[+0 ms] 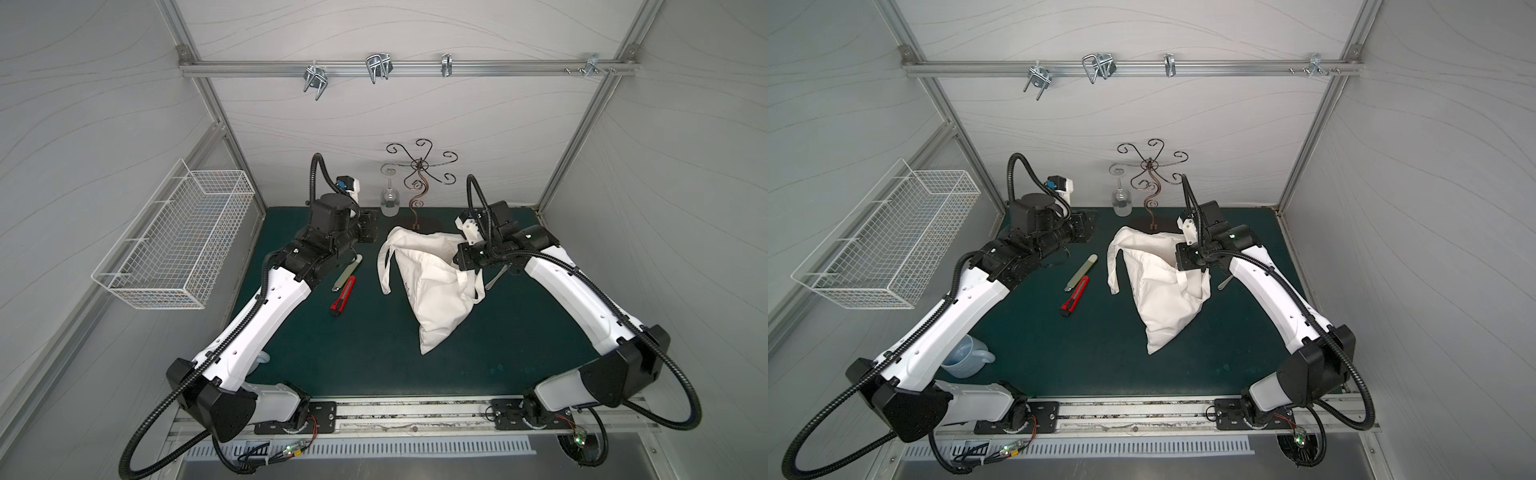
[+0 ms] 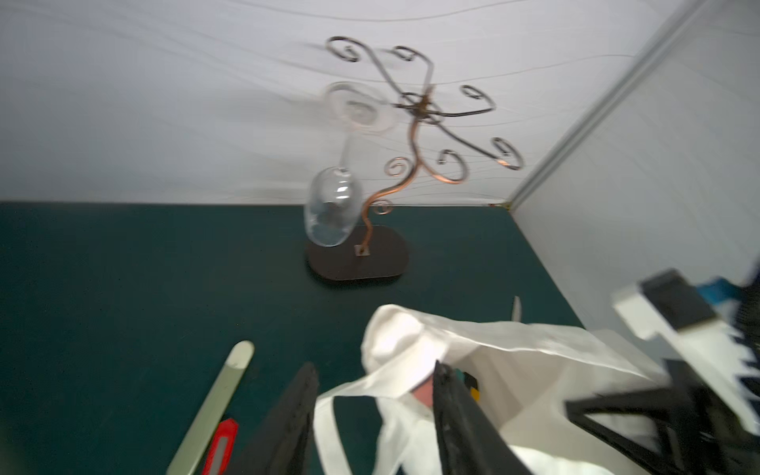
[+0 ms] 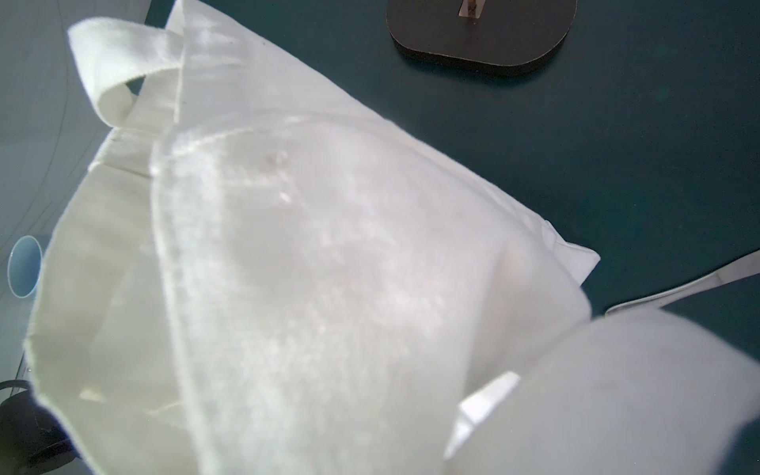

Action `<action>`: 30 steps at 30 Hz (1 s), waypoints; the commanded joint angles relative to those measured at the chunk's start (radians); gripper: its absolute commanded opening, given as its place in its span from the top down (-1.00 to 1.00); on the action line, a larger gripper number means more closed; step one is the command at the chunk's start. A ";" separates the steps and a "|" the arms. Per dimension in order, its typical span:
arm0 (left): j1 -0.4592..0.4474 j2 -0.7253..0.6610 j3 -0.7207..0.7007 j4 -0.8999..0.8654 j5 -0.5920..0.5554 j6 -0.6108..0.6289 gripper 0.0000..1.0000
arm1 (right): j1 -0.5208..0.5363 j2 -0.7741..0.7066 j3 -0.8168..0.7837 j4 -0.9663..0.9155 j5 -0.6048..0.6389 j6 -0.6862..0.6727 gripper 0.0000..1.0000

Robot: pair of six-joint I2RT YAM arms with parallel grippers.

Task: Place the art knife into the pouch
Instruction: Place the utility knife in the pouch, then pick up the utility knife at the center of the board.

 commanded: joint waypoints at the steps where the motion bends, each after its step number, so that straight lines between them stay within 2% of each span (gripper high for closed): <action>1: 0.062 0.050 0.018 -0.185 -0.047 -0.082 -0.02 | -0.006 -0.043 -0.014 -0.026 0.010 -0.008 1.00; 5: 0.106 0.145 0.034 -0.297 -0.080 -0.085 -0.14 | -0.006 -0.052 -0.017 -0.028 0.014 -0.006 1.00; 12: 0.166 0.319 0.020 -0.413 -0.051 -0.051 -0.27 | -0.008 -0.056 -0.017 -0.020 -0.002 -0.008 1.00; 15: 0.167 0.372 -0.006 -0.412 -0.078 -0.024 -0.32 | -0.008 -0.054 -0.024 -0.008 -0.013 -0.005 1.00; 20: 0.168 0.453 -0.032 -0.407 -0.054 -0.012 -0.36 | -0.008 -0.051 -0.025 -0.007 -0.019 -0.008 1.00; 30: 0.170 0.605 -0.042 -0.364 -0.037 -0.016 -0.35 | -0.010 -0.055 -0.028 -0.006 -0.024 -0.009 1.00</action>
